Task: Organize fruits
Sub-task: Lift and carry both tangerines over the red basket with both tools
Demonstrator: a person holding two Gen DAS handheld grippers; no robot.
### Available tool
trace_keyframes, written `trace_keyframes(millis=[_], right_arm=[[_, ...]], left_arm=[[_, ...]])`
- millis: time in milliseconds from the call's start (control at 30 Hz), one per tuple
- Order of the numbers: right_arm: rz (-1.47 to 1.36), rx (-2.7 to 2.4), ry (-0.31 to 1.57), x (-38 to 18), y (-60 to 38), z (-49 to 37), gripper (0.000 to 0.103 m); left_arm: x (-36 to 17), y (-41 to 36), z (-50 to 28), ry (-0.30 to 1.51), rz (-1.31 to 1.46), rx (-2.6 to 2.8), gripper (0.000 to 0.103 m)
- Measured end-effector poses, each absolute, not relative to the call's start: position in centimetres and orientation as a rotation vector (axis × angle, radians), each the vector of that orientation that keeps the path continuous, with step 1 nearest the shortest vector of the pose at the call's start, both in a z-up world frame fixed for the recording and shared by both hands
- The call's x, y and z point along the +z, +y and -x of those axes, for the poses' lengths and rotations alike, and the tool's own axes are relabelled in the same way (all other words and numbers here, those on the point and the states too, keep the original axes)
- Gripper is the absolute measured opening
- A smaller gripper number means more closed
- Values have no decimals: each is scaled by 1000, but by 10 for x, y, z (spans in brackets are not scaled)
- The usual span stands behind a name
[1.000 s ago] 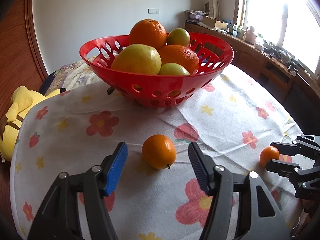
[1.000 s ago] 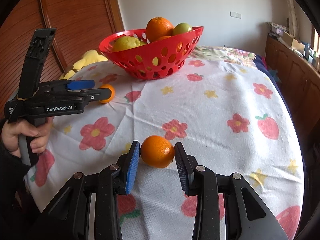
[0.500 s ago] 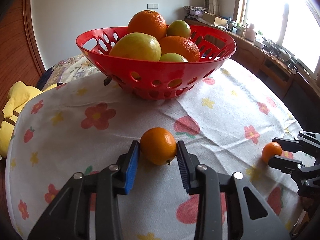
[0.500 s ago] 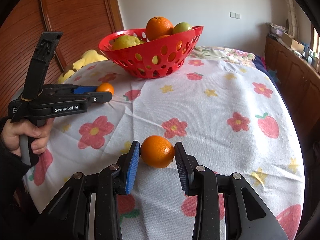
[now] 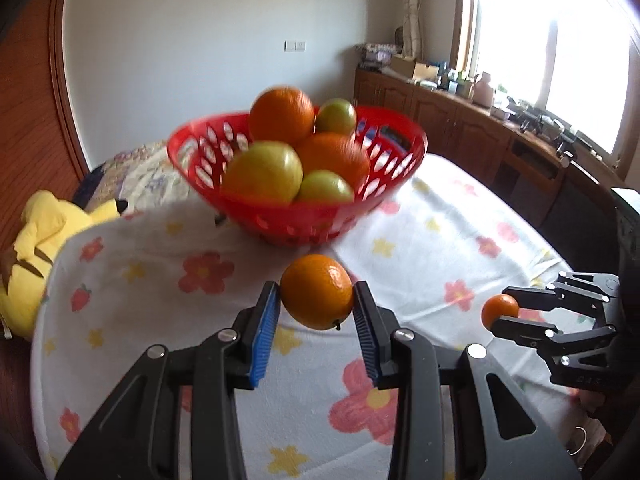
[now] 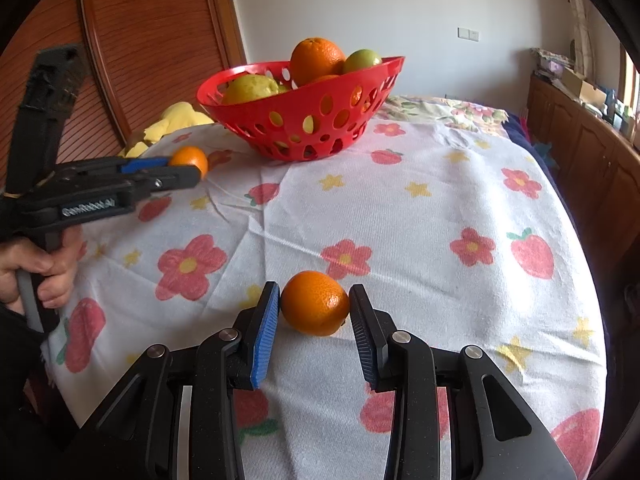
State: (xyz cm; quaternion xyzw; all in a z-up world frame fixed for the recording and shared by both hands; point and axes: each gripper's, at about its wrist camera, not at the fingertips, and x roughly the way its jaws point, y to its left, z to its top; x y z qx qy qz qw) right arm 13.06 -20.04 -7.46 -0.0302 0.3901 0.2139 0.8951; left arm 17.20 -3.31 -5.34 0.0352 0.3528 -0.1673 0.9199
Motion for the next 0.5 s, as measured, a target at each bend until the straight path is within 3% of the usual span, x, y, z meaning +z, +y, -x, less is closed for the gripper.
trace_keyframes(millis=[500], right_arm=[[110,499,631,11,-188,-203,35]], left_arm=[[10,-23,-208,578,-107,-344,36]])
